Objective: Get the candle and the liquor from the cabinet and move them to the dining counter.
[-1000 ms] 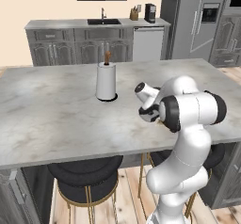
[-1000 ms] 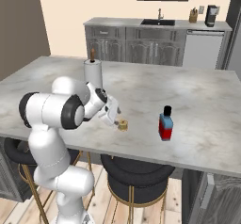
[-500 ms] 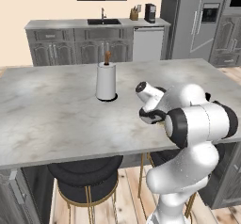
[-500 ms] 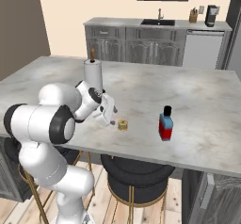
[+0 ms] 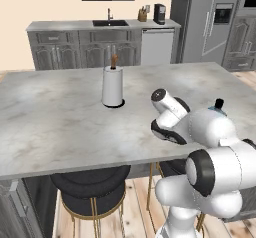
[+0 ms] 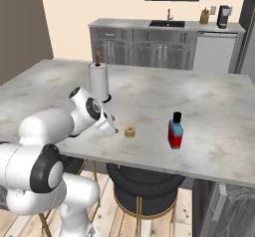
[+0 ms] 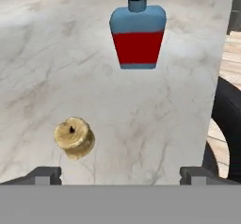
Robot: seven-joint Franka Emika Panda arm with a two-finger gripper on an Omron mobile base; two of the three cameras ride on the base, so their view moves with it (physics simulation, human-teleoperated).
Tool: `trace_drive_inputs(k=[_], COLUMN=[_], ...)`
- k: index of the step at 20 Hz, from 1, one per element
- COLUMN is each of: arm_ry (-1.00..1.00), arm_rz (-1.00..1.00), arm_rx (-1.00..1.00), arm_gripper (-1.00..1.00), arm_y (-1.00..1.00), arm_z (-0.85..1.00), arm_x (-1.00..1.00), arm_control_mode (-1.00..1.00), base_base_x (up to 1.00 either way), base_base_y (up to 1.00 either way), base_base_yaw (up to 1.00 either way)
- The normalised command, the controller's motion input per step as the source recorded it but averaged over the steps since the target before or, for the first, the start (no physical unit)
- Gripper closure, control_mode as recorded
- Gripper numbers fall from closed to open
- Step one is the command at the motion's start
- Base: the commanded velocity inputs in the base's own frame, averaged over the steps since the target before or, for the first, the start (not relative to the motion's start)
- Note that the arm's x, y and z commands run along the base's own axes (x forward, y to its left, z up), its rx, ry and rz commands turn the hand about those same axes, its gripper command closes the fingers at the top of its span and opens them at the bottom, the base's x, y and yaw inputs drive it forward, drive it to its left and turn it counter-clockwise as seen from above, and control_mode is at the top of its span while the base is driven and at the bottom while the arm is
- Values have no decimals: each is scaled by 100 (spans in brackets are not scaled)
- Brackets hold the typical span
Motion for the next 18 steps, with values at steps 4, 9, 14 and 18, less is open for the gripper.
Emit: trace_drive_inputs(k=[4, 9, 14, 18], arm_ry=[6, 4, 2, 0], arm_rz=[45, 40, 35, 31], arm_rx=[0, -1, -3, -5], arm_gripper=[-100, -100, -100, -100], arm_y=[18, 17, 16, 15], arm_z=[26, 34, 42, 47], arm_x=[-55, -53, -52, -52], arm_control_mode=[-100, -100, -100, -100], base_base_x=[0, 0, 0, 0], base_base_y=[0, 0, 0, 0], base_base_yaw=[0, 0, 0, 0])
